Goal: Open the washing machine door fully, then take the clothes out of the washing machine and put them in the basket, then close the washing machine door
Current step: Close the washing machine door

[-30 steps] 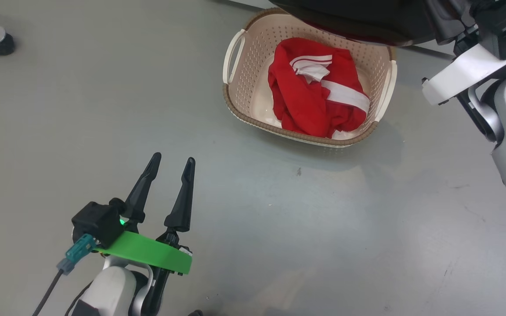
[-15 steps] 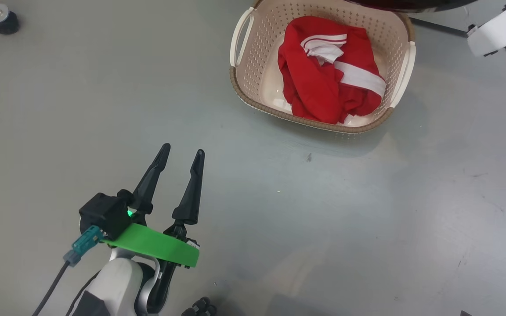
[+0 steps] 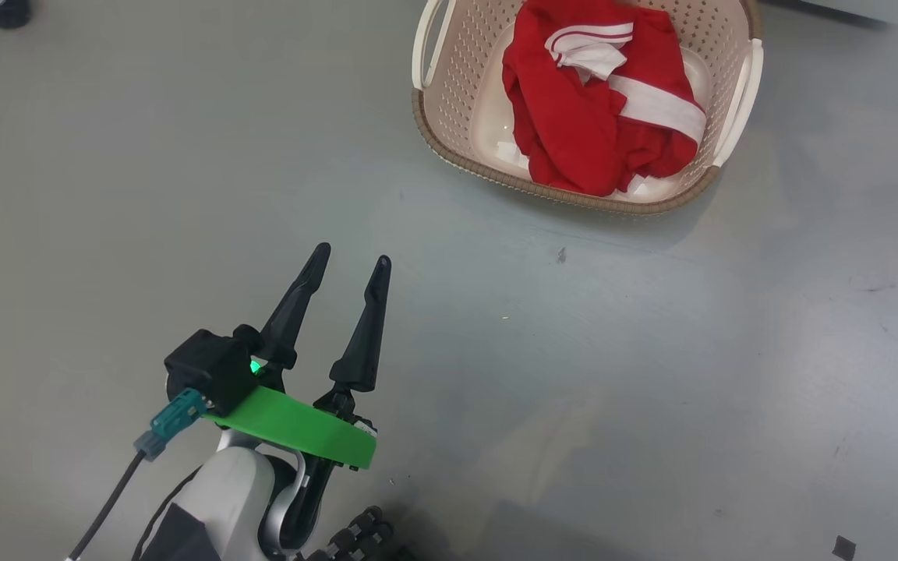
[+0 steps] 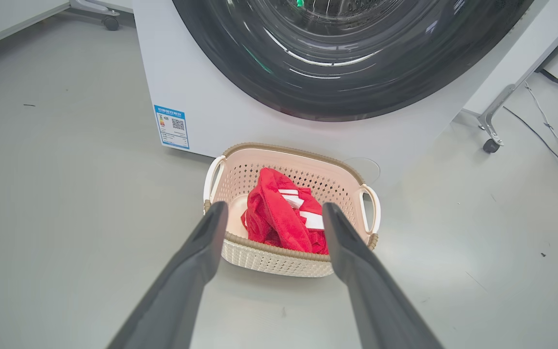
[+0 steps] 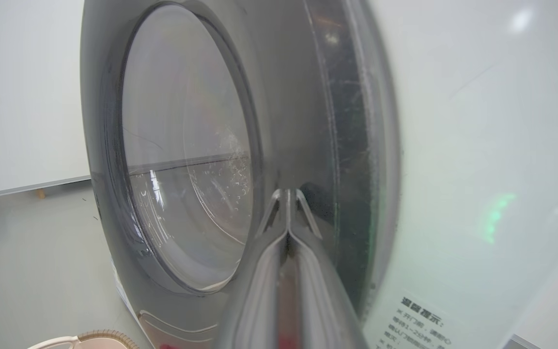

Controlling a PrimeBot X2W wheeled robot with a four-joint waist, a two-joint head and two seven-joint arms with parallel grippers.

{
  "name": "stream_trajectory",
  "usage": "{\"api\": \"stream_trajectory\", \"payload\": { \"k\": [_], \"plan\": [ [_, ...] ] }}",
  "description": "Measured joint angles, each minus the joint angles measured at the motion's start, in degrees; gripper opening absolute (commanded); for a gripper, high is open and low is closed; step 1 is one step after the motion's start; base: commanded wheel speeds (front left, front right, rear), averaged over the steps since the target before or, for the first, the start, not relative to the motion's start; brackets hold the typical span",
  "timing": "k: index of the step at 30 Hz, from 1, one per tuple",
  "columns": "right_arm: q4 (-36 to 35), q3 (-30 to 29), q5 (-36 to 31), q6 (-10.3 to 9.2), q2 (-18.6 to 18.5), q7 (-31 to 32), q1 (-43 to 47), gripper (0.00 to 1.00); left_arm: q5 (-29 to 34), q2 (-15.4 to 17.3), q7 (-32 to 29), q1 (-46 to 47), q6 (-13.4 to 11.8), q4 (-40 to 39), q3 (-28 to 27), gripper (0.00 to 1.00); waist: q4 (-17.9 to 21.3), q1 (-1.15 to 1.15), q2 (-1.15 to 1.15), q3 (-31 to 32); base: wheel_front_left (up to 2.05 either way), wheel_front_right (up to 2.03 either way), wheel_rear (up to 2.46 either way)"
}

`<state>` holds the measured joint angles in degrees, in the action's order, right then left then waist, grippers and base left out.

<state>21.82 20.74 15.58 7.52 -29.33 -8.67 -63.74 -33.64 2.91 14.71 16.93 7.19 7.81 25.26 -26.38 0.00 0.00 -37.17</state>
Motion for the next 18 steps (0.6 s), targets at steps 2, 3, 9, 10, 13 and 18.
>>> {"api": "stream_trajectory", "payload": {
  "k": [2, 3, 9, 10, 13, 18],
  "plan": [
    [0.6, -0.4, 0.0, -0.01, 0.0, 0.3, -1.2, 0.0, -0.1, -0.1, 0.0, 0.1, 0.0, 0.2, 0.6, 1.0, -0.2, 0.0, 0.0, -0.5, 0.0, 0.0, 0.0],
    [0.9, -0.4, 0.0, -0.02, 0.0, 0.4, -1.8, 0.0, -0.1, -0.1, 0.0, 0.1, 0.0, 0.5, 0.9, 1.0, -0.3, 0.0, 0.0, -0.8, 0.0, 0.0, 0.0],
    [2.7, -0.9, -0.8, -0.18, -0.6, 0.2, -3.0, 0.0, -0.6, -0.4, 0.0, 0.9, 0.0, 0.9, 2.0, 1.0, -1.3, -0.01, 0.0, -1.6, 0.0, 0.0, 0.0],
    [3.1, -0.9, -1.0, -0.19, -0.5, 0.2, -3.0, 0.0, -0.6, -0.4, 0.0, 0.9, 0.0, 1.0, 2.0, 1.0, -1.4, -0.01, 0.0, -1.6, 0.0, 0.0, 0.0],
    [4.0, -0.9, -1.1, -0.6, -0.4, 0.2, -3.3, 0.0, -0.7, -0.4, 0.0, 1.0, 0.0, 1.0, 1.8, 1.0, -1.7, -0.01, 0.0, -1.7, 0.0, 0.0, 0.0],
    [5.4, -0.6, -1.1, -0.6, 0.1, -0.1, -4.0, 0.0, -1.2, -0.6, 0.0, 1.4, 0.0, 0.9, 1.2, 1.0, -1.9, -0.01, 0.0, -1.6, 0.0, 0.0, 0.0]
  ]
}}
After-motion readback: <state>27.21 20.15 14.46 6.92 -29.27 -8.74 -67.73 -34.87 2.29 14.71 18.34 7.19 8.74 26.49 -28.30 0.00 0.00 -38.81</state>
